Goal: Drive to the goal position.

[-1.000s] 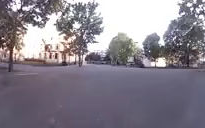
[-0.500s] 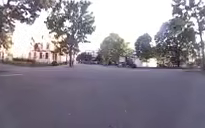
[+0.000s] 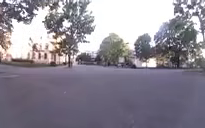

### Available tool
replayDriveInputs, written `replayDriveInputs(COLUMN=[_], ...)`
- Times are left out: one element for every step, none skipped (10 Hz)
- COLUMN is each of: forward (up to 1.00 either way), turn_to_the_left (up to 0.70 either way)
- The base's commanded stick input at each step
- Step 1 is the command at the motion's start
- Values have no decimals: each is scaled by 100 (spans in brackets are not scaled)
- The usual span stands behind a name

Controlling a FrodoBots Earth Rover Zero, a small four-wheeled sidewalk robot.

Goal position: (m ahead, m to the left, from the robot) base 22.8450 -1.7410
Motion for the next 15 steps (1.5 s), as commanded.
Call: replayDriveInputs(forward=[70, 70, 70, 70, 70, 70, 70, 70, 70, 70, 70, 70, 70, 70, 70], turn_to_the_left=[0, 0, 0, 0, 0, 0, 0, 0, 0, 6, 24, 35, 35, 35, 35])
